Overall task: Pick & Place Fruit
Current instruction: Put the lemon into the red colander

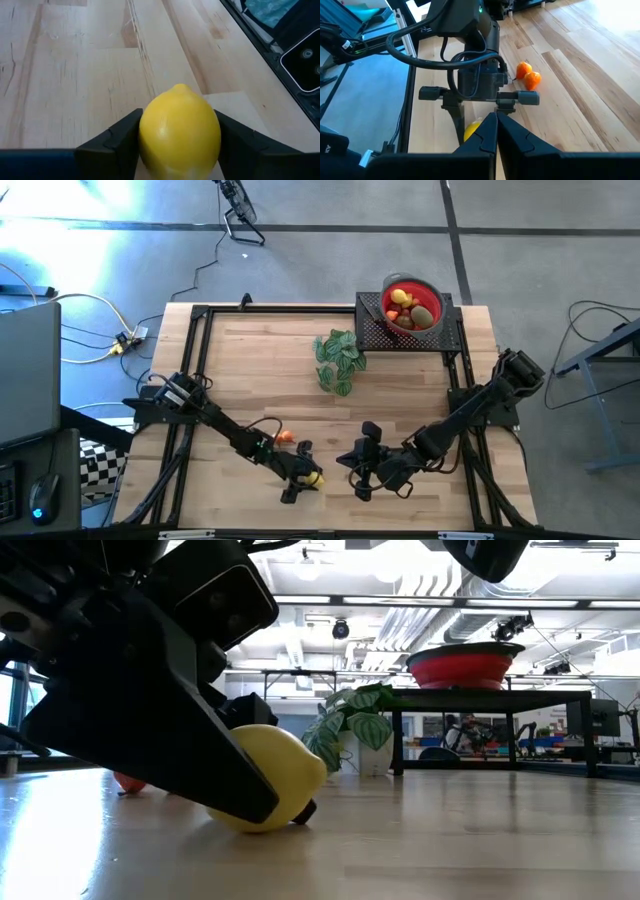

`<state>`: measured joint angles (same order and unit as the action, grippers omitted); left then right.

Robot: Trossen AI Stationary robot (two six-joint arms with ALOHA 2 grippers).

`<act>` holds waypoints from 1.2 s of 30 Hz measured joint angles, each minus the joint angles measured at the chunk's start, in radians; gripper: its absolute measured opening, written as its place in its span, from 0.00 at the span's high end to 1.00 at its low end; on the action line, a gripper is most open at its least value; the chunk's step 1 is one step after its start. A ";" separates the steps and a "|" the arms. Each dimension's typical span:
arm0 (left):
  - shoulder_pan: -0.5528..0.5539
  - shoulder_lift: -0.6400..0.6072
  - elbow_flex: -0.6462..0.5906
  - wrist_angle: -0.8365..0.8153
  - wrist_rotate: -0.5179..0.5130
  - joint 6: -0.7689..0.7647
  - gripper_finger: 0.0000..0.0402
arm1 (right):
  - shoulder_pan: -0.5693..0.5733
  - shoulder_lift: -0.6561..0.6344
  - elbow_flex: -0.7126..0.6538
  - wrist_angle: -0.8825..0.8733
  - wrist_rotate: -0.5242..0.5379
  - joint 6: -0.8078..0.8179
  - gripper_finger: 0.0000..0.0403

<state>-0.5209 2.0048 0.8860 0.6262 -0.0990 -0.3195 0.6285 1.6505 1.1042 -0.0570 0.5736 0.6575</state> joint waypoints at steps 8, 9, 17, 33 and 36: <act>0.040 -0.021 -0.002 0.002 0.068 -0.007 0.49 | 0.001 0.000 0.000 0.000 -0.061 0.001 0.99; 0.052 -0.031 -0.002 0.000 0.088 -0.007 0.50 | 0.001 0.000 0.000 0.000 -0.071 0.001 0.99; 0.186 -0.132 -0.002 0.005 0.341 -0.033 0.49 | 0.031 -0.007 0.000 -0.002 -0.139 -0.019 0.99; 0.512 -0.281 -0.001 0.296 0.644 -0.306 0.49 | 0.113 -0.230 0.000 -0.007 0.302 -0.497 0.99; 0.563 -0.281 -0.001 0.370 0.645 -0.359 0.49 | 0.098 -0.241 0.000 -0.018 0.384 -0.602 0.99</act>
<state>0.0425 1.7241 0.8852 0.9964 0.5457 -0.6780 0.7260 1.4093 1.1042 -0.0746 0.9571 0.0557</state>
